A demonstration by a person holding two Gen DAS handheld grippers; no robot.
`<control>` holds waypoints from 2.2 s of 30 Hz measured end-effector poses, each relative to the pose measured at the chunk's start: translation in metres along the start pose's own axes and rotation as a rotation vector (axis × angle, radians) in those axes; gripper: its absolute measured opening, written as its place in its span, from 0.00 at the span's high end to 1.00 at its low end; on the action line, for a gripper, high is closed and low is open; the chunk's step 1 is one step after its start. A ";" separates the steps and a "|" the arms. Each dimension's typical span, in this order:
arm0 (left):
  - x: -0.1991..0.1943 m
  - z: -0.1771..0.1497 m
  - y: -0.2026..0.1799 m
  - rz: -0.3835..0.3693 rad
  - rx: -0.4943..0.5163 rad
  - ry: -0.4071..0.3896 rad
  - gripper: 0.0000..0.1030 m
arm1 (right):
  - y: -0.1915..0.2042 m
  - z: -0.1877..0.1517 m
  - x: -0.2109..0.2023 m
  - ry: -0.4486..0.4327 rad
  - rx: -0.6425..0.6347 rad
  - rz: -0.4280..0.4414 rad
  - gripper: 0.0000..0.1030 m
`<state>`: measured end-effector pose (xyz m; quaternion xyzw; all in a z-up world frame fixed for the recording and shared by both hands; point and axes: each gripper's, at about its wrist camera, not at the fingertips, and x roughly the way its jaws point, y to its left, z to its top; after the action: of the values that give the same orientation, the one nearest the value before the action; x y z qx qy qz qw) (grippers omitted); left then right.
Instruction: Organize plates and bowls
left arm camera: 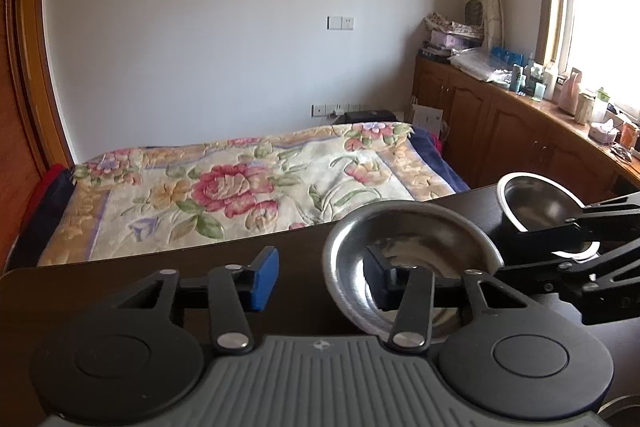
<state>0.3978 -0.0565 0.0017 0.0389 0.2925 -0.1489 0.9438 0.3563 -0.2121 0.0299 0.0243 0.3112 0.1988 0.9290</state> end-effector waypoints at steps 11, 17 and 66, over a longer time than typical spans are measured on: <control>0.023 -0.001 0.004 -0.017 -0.007 0.037 0.42 | -0.001 0.003 0.013 0.063 0.024 0.008 0.52; 0.028 -0.002 0.005 -0.018 0.002 0.051 0.49 | 0.003 0.002 0.019 0.089 0.017 -0.001 0.51; -0.161 -0.036 -0.042 -0.116 0.022 -0.152 0.67 | 0.041 -0.038 -0.105 -0.122 0.029 -0.002 0.82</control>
<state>0.2391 -0.0491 0.0631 0.0208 0.2200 -0.2089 0.9526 0.2432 -0.2175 0.0661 0.0497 0.2568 0.1913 0.9460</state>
